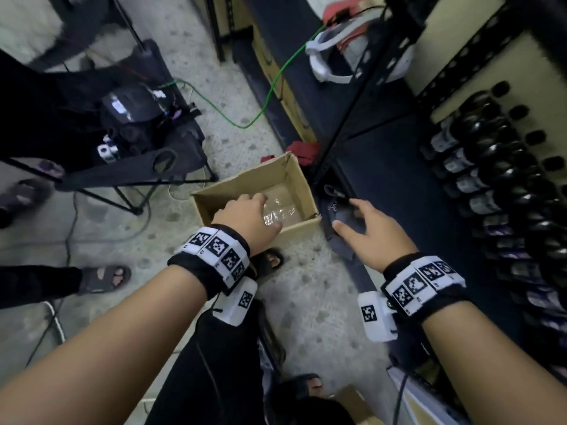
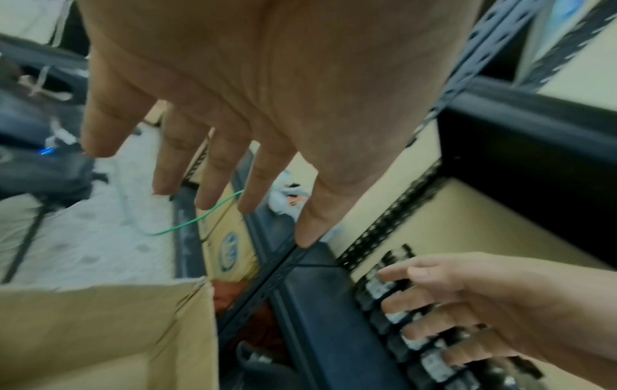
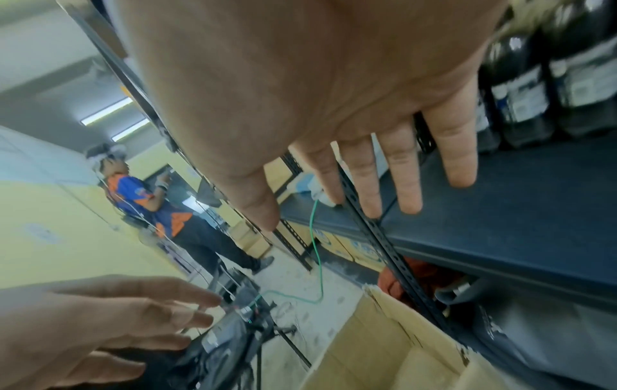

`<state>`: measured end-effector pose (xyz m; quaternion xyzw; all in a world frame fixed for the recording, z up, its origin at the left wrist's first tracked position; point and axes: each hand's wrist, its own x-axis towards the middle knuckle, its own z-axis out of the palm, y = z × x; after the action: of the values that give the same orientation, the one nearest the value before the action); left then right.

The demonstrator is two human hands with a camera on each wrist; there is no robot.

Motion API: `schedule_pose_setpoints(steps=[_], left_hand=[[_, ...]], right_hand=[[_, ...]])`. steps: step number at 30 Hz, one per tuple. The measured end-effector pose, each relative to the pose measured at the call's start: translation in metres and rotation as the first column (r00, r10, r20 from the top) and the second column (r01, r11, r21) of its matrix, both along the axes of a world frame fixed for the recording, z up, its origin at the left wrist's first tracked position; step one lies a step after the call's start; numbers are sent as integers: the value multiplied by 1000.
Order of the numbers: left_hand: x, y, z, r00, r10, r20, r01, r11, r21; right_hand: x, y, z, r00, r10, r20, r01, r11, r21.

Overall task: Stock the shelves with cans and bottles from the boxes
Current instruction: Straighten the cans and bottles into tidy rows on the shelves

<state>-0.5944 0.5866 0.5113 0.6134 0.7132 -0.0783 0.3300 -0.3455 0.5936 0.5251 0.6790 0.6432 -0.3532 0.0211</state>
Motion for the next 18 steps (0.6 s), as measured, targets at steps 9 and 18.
schedule_pose_setpoints(steps=[9,18], left_hand=[[56,-24,196,969,-229,96,186,924,335],[141,-9,335,875,-474,94,291,672,681]], right_hand=[[32,-59,174,997,-34,-72,54,954,295],[98,-102,316,965,-180,-193,262,737,623]])
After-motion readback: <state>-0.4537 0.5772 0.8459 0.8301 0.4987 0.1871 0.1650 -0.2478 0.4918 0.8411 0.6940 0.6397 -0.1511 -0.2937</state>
